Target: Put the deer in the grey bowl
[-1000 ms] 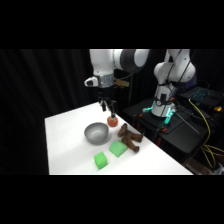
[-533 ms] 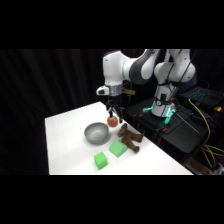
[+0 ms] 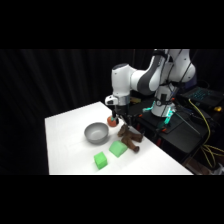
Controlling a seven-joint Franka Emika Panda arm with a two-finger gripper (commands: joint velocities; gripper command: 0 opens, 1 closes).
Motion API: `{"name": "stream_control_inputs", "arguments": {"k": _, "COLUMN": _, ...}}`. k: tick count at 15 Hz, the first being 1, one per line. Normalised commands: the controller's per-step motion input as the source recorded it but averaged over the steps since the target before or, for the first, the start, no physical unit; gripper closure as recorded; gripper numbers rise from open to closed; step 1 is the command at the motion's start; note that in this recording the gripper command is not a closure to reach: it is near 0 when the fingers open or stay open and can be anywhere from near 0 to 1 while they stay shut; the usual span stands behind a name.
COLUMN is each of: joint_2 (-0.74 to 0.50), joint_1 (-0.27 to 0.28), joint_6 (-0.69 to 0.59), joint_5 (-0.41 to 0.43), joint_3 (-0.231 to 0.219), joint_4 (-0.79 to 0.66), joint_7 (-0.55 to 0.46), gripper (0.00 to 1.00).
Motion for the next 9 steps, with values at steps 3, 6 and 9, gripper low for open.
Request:
{"name": "stream_control_inputs", "arguments": {"k": 3, "joint_2": 0.20, "joint_1": 0.028, "joint_6": 0.32, "joint_5": -0.103, "joint_3": 0.090, "joint_4": -0.03, "joint_7": 0.05, "gripper": 0.00}}
{"name": "stream_control_inputs", "arguments": {"k": 6, "joint_2": 0.18, "joint_1": -0.011, "joint_6": 0.28, "joint_5": -0.101, "joint_3": 0.080, "joint_4": -0.01, "joint_7": 0.05, "gripper": 0.00}}
{"name": "stream_control_inputs", "arguments": {"k": 9, "joint_2": 0.21, "joint_1": -0.047, "joint_6": 0.25, "joint_5": -0.121, "joint_3": 0.082, "joint_4": 0.02, "joint_7": 0.04, "gripper": 0.00}}
